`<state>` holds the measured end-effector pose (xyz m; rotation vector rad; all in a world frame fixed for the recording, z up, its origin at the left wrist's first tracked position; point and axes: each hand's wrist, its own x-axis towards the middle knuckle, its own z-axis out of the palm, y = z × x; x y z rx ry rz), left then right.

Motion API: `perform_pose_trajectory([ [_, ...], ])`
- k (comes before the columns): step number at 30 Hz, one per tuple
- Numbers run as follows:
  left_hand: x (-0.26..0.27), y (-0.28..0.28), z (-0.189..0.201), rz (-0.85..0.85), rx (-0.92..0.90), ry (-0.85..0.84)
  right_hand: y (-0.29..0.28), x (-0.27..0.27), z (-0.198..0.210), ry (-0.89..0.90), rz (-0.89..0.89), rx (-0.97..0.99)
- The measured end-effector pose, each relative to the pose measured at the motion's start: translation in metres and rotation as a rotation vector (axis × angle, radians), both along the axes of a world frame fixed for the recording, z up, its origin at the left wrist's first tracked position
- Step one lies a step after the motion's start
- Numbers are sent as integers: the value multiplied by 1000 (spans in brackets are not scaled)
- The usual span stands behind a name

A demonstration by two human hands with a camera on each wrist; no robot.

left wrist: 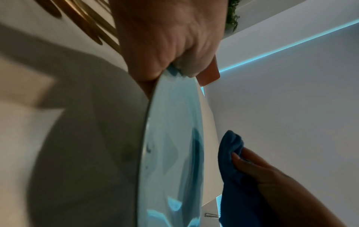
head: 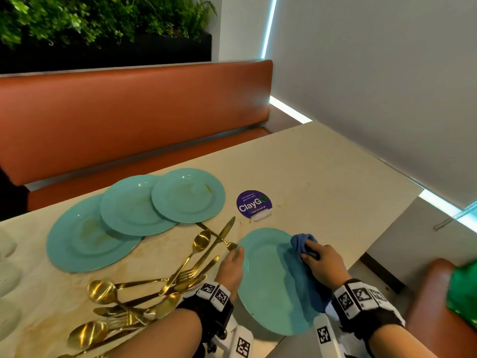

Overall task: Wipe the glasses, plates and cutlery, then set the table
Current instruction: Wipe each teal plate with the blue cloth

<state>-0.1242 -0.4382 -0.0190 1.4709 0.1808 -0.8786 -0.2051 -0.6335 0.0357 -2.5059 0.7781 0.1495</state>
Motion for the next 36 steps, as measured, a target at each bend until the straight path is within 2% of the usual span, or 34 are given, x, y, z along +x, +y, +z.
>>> perform_pose_trajectory([
  [11, 4, -22, -34, -82, 211, -84, -10, 13, 0, 10, -20, 108],
  [15, 10, -17, -40, -168, 372, -209, -12, 20, 4, 35, -5, 134],
  [21, 14, -11, -35, -353, 479, -339, -9, 28, 2, 77, 34, 162],
  [27, 15, -11, -32, -445, 601, -426, 5, 33, 5, 102, 17, 187],
  [36, 21, -23, -25, -351, 585, -289, 28, 21, 19, 21, -107, 211],
])
